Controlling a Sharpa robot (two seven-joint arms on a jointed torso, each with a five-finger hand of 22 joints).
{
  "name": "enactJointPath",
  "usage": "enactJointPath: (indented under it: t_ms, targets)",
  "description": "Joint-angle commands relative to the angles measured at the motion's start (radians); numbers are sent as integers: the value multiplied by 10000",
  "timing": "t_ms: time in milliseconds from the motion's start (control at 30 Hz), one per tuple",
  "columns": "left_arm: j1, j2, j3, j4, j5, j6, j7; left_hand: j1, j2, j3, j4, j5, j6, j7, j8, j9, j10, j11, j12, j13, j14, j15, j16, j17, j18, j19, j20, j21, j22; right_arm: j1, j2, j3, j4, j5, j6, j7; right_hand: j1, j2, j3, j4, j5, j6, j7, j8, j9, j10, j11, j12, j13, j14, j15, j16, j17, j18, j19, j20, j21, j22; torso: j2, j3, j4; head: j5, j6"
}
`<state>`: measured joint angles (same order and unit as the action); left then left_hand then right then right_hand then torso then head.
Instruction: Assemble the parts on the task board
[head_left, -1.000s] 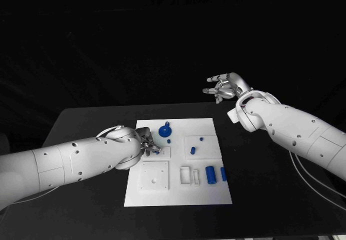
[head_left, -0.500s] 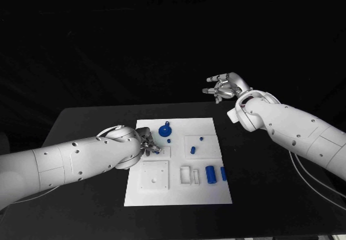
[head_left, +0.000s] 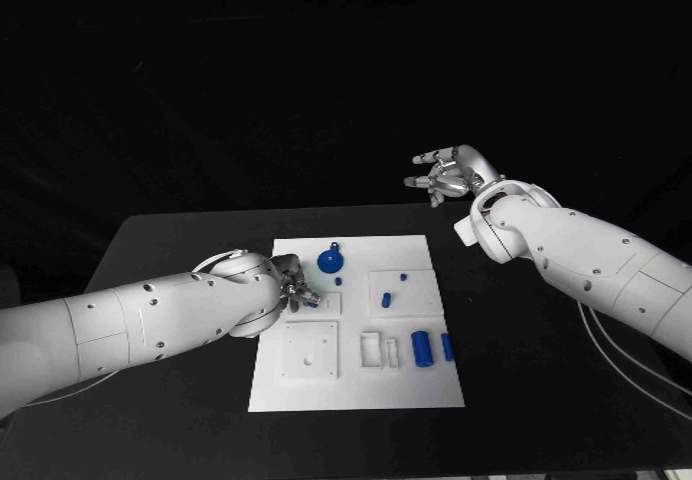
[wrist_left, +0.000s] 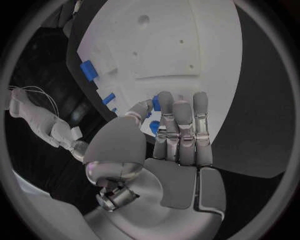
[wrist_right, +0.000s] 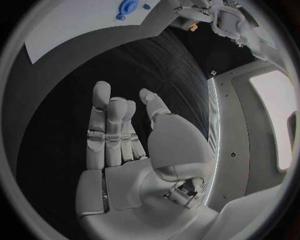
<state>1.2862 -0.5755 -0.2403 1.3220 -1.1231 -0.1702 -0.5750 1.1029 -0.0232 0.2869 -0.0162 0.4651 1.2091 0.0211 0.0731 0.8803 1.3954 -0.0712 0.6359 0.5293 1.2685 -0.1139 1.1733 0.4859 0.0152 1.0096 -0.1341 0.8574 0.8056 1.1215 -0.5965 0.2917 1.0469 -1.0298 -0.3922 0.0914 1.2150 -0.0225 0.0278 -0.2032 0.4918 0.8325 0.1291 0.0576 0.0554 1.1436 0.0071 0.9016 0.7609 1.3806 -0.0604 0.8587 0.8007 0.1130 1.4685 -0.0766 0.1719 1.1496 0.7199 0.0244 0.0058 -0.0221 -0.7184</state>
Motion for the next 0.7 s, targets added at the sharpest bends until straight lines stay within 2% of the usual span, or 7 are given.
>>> enactJointPath:
  t_ms: [33,700]
  targets:
    - [-6,4,1,-1,-66,173,87,101,21,2036,-1968,30,294,-202,34,17,-5,-48,-27,9,30,-41,-58,9,194,69,-15,-4,-5,3,10,8,-4,33,103,6,-90,25,2,-34,13,-61,-11,-23,5,-39,1,24,-6,-58,-13,-34,-9,1,305,-25,7,-9,6,4,-4,-1,-6]
    - [-6,30,1,-50,-66,324,65,114,23,2034,-1960,21,286,-199,35,22,-7,-46,-35,18,32,-40,-72,15,195,69,-14,-9,-2,3,25,8,0,33,132,-6,-91,39,2,-34,20,-52,-11,-20,6,-36,1,34,-14,-55,-14,-37,-13,2,303,-26,29,-44,10,2,-9,-30,-30]
